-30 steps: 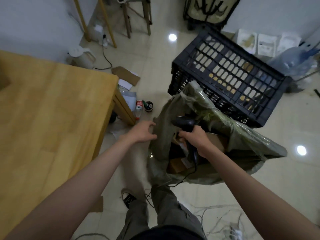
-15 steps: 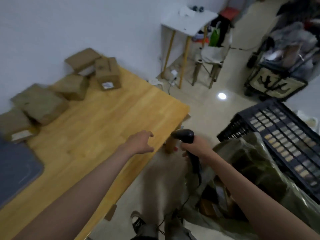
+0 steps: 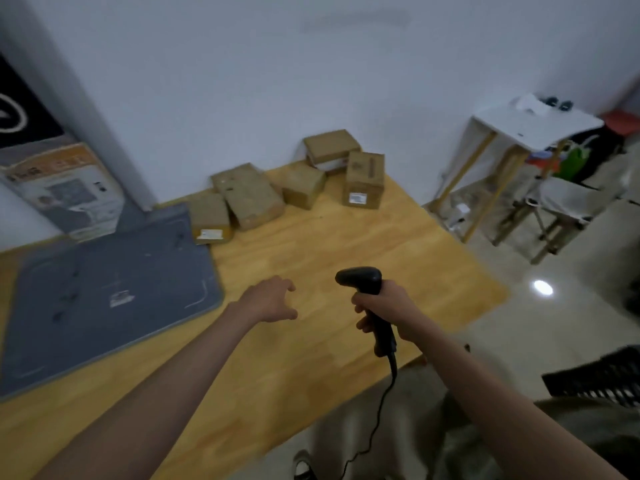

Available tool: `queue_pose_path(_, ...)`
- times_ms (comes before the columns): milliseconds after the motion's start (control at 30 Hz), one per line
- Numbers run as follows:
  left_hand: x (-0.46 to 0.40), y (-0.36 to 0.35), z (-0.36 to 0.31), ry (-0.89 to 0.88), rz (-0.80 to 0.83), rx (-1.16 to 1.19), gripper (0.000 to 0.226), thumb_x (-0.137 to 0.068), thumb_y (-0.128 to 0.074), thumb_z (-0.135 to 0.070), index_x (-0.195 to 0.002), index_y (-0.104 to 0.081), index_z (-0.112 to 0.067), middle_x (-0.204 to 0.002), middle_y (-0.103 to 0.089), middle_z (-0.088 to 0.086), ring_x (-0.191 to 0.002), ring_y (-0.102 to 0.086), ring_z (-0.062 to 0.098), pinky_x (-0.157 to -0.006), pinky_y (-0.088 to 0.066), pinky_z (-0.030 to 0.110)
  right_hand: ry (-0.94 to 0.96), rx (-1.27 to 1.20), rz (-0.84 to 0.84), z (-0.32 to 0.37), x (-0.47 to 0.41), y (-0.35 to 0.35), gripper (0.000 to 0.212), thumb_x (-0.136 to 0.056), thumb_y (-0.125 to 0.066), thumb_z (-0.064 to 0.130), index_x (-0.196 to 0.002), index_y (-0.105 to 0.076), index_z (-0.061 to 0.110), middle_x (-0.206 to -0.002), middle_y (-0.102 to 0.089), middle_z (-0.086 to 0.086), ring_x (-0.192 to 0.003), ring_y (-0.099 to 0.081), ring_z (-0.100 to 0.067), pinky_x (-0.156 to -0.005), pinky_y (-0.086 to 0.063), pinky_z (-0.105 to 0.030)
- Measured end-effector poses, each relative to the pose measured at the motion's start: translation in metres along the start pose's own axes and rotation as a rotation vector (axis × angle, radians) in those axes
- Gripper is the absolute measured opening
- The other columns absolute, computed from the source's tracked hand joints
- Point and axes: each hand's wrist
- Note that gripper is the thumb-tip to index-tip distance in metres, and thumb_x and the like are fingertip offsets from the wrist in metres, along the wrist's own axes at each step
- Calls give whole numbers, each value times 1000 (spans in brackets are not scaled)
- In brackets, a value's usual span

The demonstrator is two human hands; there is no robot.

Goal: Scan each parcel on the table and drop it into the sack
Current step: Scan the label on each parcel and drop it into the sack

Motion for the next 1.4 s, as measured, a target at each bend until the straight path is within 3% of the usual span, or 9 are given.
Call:
queue_pose_path(333,-4,16,88,173,-44,191,66,-88,-68,-44,-145,-41,-23,-144,-40,4,-130,-45,26,-103,-44,41,80,79,173,72,-64,-69,15,-89,-67,10,-102,-68,2,-87,-75,-19,-59,-71,-24,-58,-61,-35)
queue_pose_path(567,-33,40,124,323,-93,358,65,-89,-70,-38,-145,-42,-21,-151,-39,4,-135,-41,26,-104,-40,35,79,92,318,134,-134,-99,16,-92,-66,13,-99,-67,0,-75,-69,-15,-51,-61,-19,-49,-50,-28)
queue_pose_path(733,-56,68,149,390,-100,367,62,-93,-66,-33,-147,-42,-14,-154,-38,7,-139,-37,26,-111,-34,36,181,73,376,201,-181,-114,10,-94,-62,11,-88,-63,4,-71,-63,-18,-52,-54,-21,-49,-46,-30)
queue_pose_path(900,-79,104,173,443,-148,376,57,-95,-63,-33,-144,-45,-8,-152,-40,12,-139,-39,30,-109,-33,38,208,7,374,263,-235,-128,7,-93,-61,10,-92,-60,4,-65,-59,-15,-49,-53,-21,-45,-46,-27)
queue_pose_path(1100,-114,128,200,440,-207,390,45,-92,-68,-27,-132,-56,-9,-134,-57,13,-120,-56,29,-81,-42,32,52,-32,399,255,-287,-159,7,-94,-62,8,-87,-61,6,-63,-59,-9,-53,-54,-20,-50,-46,-29)
queue_pose_path(1200,-138,129,217,451,-212,435,47,-91,-69,-26,-132,-55,-8,-133,-58,12,-117,-58,28,-79,-41,28,-26,-113,473,236,-313,-180,9,-97,-59,7,-88,-60,8,-69,-55,-7,-62,-53,-19,-57,-52,-31)
queue_pose_path(1300,-164,122,231,460,-224,576,39,-89,-70,-15,-125,-59,-9,-124,-62,9,-93,-59,16,-65,-39,18,-56,-74,455,219,-341,-200,7,-95,-63,11,-88,-61,12,-79,-56,-7,-77,-58,-21,-75,-59,-39)
queue_pose_path(1333,-172,119,236,465,-228,628,35,-88,-71,-13,-121,-61,-10,-120,-65,9,-83,-57,11,-55,-38,15,-66,-52,446,214,-348,-207,6,-94,-64,13,-89,-61,13,-82,-55,-7,-79,-57,-21,-76,-56,-38)
queue_pose_path(1400,-185,113,245,478,-239,746,33,-87,-72,-11,-118,-59,-13,-114,-63,4,-84,-53,10,-48,-35,10,-93,-26,414,204,-357,-220,8,-92,-68,17,-93,-61,13,-85,-54,-8,-79,-54,-22,-73,-50,-37)
Point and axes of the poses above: each hand's wrist, its own x-axis away from the middle knuckle, its own y-axis out of the back of the hand, z = x × y
